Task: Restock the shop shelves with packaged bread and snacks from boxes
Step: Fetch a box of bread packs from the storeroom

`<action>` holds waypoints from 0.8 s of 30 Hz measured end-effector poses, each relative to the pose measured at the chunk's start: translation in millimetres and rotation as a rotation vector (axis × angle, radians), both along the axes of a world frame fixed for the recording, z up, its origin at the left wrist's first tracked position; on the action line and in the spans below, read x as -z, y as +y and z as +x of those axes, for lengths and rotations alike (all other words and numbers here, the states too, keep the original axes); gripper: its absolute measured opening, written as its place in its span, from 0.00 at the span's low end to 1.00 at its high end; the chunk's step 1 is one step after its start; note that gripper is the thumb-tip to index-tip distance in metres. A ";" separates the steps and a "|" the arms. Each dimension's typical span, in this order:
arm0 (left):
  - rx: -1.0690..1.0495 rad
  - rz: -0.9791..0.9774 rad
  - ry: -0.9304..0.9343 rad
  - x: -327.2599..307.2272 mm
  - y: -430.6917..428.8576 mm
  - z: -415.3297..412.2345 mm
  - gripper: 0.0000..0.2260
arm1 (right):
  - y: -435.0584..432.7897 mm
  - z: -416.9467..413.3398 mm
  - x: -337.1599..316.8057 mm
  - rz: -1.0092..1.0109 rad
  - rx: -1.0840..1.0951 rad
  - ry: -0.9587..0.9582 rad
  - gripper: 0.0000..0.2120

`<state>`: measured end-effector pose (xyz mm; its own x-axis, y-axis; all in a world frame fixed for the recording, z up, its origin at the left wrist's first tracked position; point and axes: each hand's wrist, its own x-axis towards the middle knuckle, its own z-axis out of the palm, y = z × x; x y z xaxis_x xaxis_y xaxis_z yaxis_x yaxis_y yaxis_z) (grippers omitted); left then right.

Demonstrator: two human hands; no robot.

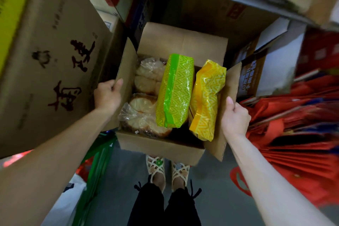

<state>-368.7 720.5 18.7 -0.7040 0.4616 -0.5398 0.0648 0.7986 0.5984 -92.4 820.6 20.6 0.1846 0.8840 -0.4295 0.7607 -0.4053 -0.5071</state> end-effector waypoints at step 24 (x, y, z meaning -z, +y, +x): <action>-0.459 0.064 0.321 -269.0 -173.7 186.3 0.17 | -52.3 115.9 -244.8 0.160 -0.494 0.172 0.23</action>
<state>-182.4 546.8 287.7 -0.9645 0.0939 -0.2468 -0.0943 0.7506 0.6540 23.5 768.3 265.4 -0.3306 0.9042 -0.2702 0.7415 0.0717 -0.6672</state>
